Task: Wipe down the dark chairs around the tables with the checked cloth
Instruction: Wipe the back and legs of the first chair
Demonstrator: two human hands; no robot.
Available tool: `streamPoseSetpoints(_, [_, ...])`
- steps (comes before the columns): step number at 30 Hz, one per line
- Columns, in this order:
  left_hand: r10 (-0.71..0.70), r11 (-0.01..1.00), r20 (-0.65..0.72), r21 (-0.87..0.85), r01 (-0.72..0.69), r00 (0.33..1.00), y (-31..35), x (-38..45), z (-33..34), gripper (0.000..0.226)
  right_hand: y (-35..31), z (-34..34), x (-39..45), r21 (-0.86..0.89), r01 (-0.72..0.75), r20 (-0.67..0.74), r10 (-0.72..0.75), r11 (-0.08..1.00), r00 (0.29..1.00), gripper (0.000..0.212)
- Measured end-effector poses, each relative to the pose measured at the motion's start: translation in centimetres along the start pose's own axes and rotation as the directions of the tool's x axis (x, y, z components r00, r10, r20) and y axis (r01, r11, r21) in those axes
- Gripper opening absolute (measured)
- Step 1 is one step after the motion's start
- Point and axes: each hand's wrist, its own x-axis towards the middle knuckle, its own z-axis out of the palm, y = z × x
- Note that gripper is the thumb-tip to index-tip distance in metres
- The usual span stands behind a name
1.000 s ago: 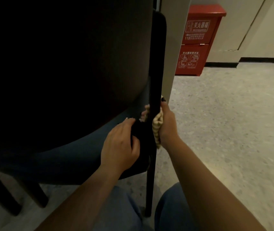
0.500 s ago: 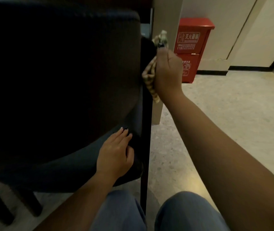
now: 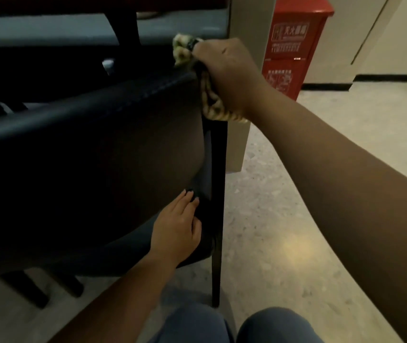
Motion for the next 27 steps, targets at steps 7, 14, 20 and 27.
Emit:
streamPoseSetpoints(7, [-0.127,0.991,0.182,-0.027,0.134,0.975,5.5,-1.6,-8.0,0.055,-4.7,-1.4,0.2,-0.182,-0.086,0.050,0.096,0.980,0.994,0.049])
streamPoseSetpoints(14, [-0.080,0.977,0.296,-0.166,0.134,0.952,12.0,-7.2,-17.8,0.054,-13.2,-1.8,-0.9,-0.431,0.117,0.488,0.122,0.895,0.864,0.040])
streamPoseSetpoints(20, [-0.006,0.968,0.258,-0.240,0.070,0.966,13.6,-11.0,-28.8,0.048,-19.7,-2.4,-2.8,-0.466,0.085,0.599,0.244,0.880,0.763,0.031])
streamPoseSetpoints(27, [0.082,0.983,-0.045,-0.160,-0.088,0.996,10.1,-11.4,-37.7,0.033,-23.3,-1.3,-6.3,-0.451,-0.084,0.422,0.296,0.888,0.857,0.036])
